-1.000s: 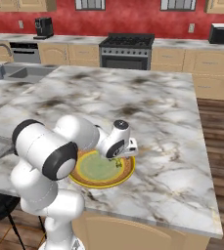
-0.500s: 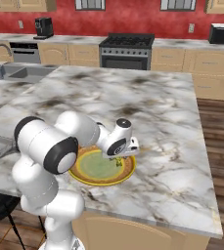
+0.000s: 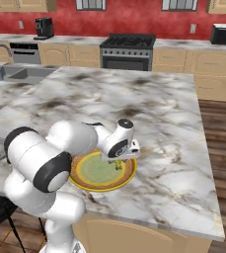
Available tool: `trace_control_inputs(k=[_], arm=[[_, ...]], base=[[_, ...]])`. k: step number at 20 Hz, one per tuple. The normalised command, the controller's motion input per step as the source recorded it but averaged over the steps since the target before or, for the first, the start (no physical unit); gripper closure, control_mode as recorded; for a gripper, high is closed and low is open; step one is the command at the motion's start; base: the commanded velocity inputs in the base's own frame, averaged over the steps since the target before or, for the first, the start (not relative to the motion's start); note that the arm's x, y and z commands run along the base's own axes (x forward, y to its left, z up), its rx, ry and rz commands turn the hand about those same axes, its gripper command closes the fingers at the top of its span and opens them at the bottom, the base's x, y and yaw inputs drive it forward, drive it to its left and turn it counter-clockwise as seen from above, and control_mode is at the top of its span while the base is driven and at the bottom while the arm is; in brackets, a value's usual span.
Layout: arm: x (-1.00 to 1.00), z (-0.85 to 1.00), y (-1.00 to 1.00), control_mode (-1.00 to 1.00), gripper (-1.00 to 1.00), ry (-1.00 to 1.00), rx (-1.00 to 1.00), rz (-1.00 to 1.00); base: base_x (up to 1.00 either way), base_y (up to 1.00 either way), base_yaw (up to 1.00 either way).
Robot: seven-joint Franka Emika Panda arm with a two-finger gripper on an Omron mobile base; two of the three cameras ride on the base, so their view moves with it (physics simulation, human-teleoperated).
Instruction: Place one cooked food and one vegetable from the large plate to each tupperware container.
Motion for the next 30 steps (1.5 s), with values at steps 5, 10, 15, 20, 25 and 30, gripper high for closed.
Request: trace_control_inputs(k=[5, 10, 15, 20, 25, 30], arm=[[-0.80, 0.70, 0.24, -1.00, 1.00, -0.18, 0.00, 0.00], [-0.62, 0.98, 0.29, -1.00, 1.00, -0.16, 0.00, -0.01], [-0.35, 1.00, 0.42, -1.00, 1.00, 0.00, 0.00, -0.01], [-0.27, 0.76, 0.40, -1.00, 1.00, 0.00, 0.00, 0.00], [-0.40, 0.59, 0.10, -1.00, 1.00, 0.00, 0.00, 0.00], [-0.32, 0.31, 0.01, 1.00, 1.00, -0.04, 0.00, -0.01]], base=[[0.00, 0.00, 0.00], [0.00, 0.00, 0.00], [0.00, 0.00, 0.00], [0.00, 0.00, 0.00], [0.00, 0.00, 0.00], [-0.54, 0.05, -0.01]])
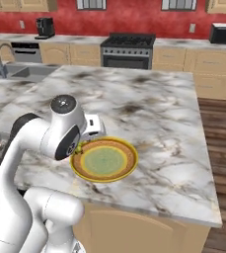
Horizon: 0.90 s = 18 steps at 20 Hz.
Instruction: Place one cooked food and one vegetable from the large plate to each tupperware container.
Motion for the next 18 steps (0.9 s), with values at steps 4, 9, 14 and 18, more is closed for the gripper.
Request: trace_control_inputs(k=[4, 9, 14, 18], arm=[[0.00, 0.00, 0.00, 1.00, 1.00, 0.00, 0.00, 0.00], [0.00, 0.00, 0.00, 1.00, 1.00, 0.00, 0.00, 0.00], [0.00, 0.00, 0.00, 1.00, 1.00, 0.00, 0.00, 0.00], [0.00, 0.00, 0.00, 1.00, 1.00, 0.00, 0.00, 0.00]], base=[[-0.81, 0.54, -0.01], [-0.51, 1.00, -0.03], [-0.11, 1.00, 0.00], [0.00, 1.00, -0.02]])
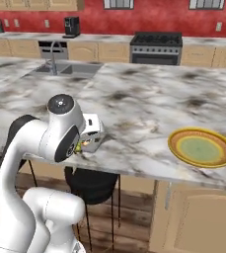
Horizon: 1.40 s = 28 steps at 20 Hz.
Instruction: Place one cooked food and one vegetable from the large plate to each tupperware container.
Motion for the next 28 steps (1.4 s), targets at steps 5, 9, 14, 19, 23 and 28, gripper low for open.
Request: trace_control_inputs(k=[5, 9, 14, 19, 23, 28], arm=[[0.00, 0.00, 0.00, 1.00, 1.00, 0.00, 0.00, 0.00], [0.00, 0.00, 0.00, 1.00, 1.00, 0.00, 0.00, 0.00], [0.00, 0.00, 0.00, 1.00, 1.00, 0.00, 0.00, 0.00], [0.00, 0.00, 0.00, 1.00, 1.00, 0.00, 0.00, 0.00], [0.00, 0.00, 0.00, 1.00, 1.00, 0.00, 0.00, 0.00], [0.00, 0.00, 0.00, 1.00, 1.00, 0.00, 0.00, 0.00]], base=[[-0.26, 1.00, 0.00], [-0.41, 1.00, 0.00], [-0.16, 1.00, 0.00], [0.00, 1.00, -0.01], [0.15, 1.00, -0.05], [0.11, 0.93, -0.04]])
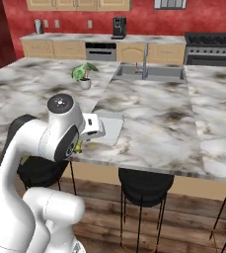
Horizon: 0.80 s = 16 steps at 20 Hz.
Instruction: Place one cooked food and one vegetable from the large plate to each tupperware container.
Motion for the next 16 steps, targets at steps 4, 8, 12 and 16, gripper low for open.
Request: trace_control_inputs(k=[4, 8, 12, 16], arm=[[0.00, 0.00, 0.00, 1.00, 1.00, 0.00, 0.00, 0.00], [0.00, 0.00, 0.00, 1.00, 1.00, 0.00, 0.00, 0.00], [0.00, 0.00, 0.00, 1.00, 1.00, 0.00, 0.00, 0.00], [0.00, 0.00, 0.00, 1.00, 1.00, 0.00, 0.00, 0.00]], base=[[0.61, 0.00, -0.04], [0.57, 0.00, 0.00], [0.73, 0.06, -0.01], [0.43, 0.06, 0.00]])
